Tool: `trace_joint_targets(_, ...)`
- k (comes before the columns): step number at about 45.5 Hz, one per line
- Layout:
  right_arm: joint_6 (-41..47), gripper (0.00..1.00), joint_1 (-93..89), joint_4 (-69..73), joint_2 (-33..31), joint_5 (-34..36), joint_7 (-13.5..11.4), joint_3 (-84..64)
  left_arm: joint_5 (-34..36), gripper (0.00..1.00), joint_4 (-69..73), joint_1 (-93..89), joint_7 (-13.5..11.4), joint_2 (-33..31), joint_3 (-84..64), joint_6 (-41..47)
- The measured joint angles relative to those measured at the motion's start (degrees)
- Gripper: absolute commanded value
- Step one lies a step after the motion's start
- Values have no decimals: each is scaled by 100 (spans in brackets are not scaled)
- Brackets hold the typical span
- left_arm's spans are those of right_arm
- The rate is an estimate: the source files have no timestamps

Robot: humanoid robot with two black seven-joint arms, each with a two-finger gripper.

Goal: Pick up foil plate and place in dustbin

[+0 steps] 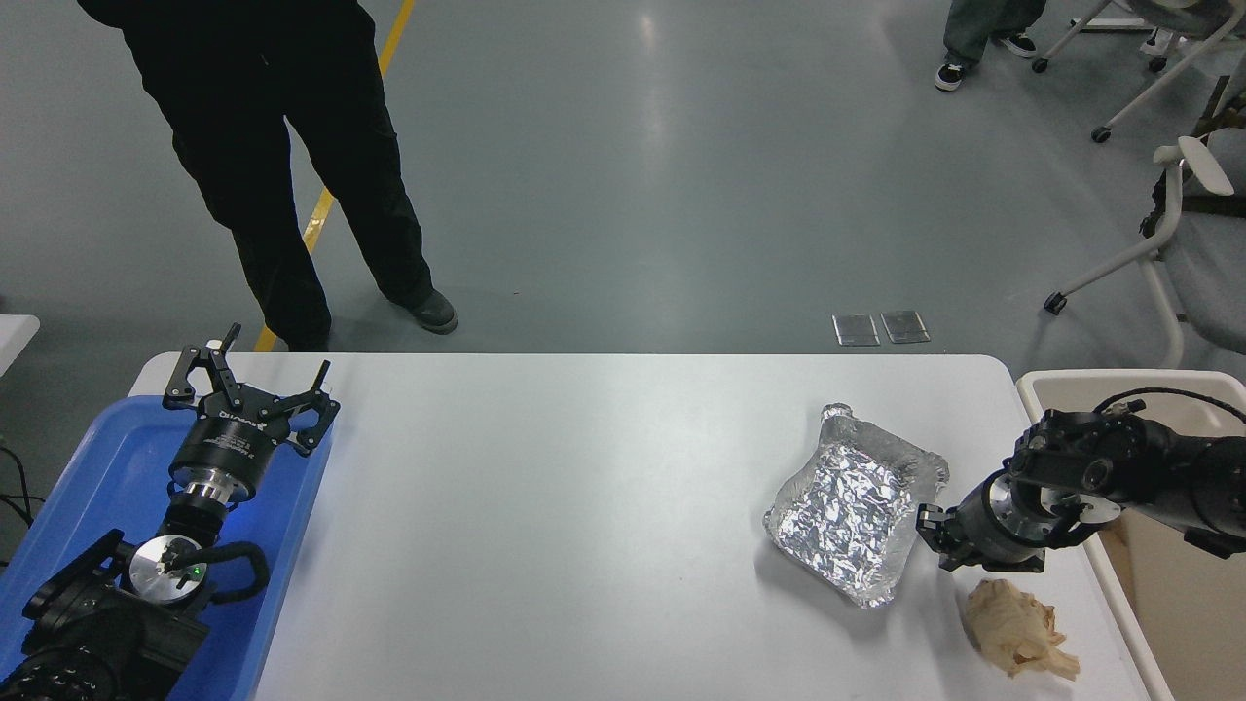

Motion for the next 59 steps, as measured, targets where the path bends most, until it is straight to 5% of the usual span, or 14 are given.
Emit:
trace_joint_targets(41,157,0,32,33,-181,0,-14,194,3,99,0,0,0,3,-1,0)
trace_joint_targets(45,138,34,32,67,-191,5,-14,199,3,99,0,0,0,3,-1,0)
trace_joint_targets(50,108,49,47,90,-203,17,-16,201,3,99,0,0,0,3,-1,0)
trace_joint_targets(59,122,52,291,237,-315,325,-29,44,3,99,0,0,0,2,-1,0)
